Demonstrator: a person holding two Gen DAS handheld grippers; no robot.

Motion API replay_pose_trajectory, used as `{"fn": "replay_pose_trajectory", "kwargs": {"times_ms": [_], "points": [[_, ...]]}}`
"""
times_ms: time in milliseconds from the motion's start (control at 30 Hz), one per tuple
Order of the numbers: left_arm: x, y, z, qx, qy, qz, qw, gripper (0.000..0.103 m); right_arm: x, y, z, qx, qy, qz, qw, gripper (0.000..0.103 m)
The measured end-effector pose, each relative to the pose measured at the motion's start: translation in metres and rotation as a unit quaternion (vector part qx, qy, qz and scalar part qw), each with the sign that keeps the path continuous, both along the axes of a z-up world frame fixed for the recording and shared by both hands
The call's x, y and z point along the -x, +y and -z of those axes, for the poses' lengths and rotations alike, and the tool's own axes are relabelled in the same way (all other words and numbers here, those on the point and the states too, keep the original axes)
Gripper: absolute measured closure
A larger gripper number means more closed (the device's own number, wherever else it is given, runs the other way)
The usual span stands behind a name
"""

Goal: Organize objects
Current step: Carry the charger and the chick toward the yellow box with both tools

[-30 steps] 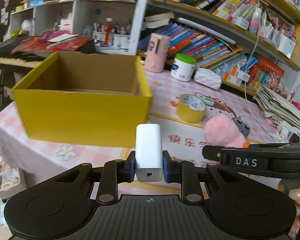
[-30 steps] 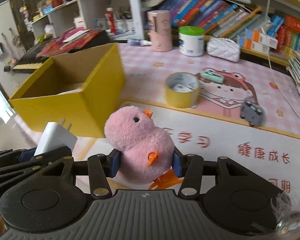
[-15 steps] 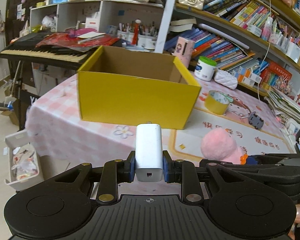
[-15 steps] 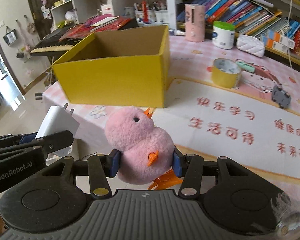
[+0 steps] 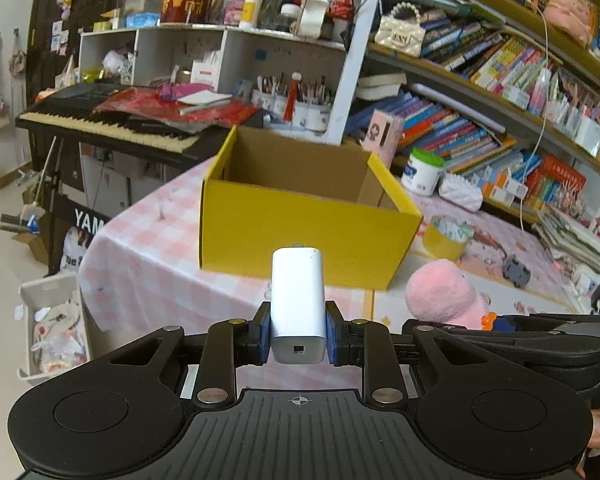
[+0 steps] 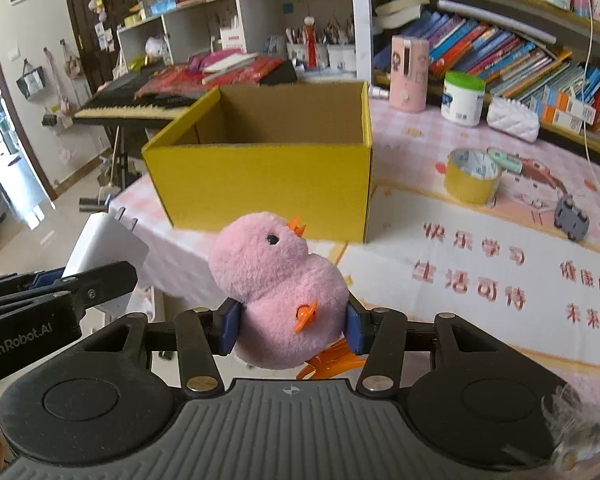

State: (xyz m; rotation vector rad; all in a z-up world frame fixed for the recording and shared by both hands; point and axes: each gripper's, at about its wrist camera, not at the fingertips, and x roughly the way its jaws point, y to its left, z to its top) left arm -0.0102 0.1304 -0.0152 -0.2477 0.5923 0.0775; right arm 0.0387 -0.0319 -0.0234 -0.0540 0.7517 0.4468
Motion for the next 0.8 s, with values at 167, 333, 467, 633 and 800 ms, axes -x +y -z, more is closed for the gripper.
{"fn": "replay_pose_trajectory", "kwargs": {"times_ms": [167, 333, 467, 633, 800], "points": [[-0.019, 0.006, -0.014, -0.007, -0.023, -0.004, 0.9997, 0.079, -0.023, 0.002, -0.019, -0.019, -0.029, 0.008, 0.999, 0.055], [-0.048, 0.009, -0.027, -0.021, -0.042, -0.009, 0.9989, 0.079, -0.058, 0.012, -0.037, -0.038, -0.054, 0.005, 0.998, 0.055], [-0.076, 0.01, -0.03, -0.031, -0.045, -0.013, 0.9984, 0.079, -0.089, 0.023, -0.046, -0.039, -0.071, -0.006, 0.997, 0.055], [-0.11, 0.01, -0.027, -0.04, -0.04, -0.02, 0.9982, 0.079, -0.128, 0.033, -0.043, -0.027, -0.068, -0.023, 0.997, 0.055], [-0.139, 0.01, -0.018, -0.053, -0.022, -0.027, 0.998, 0.079, -0.164, 0.041, -0.032, -0.008, -0.062, -0.038, 0.997, 0.055]]}}
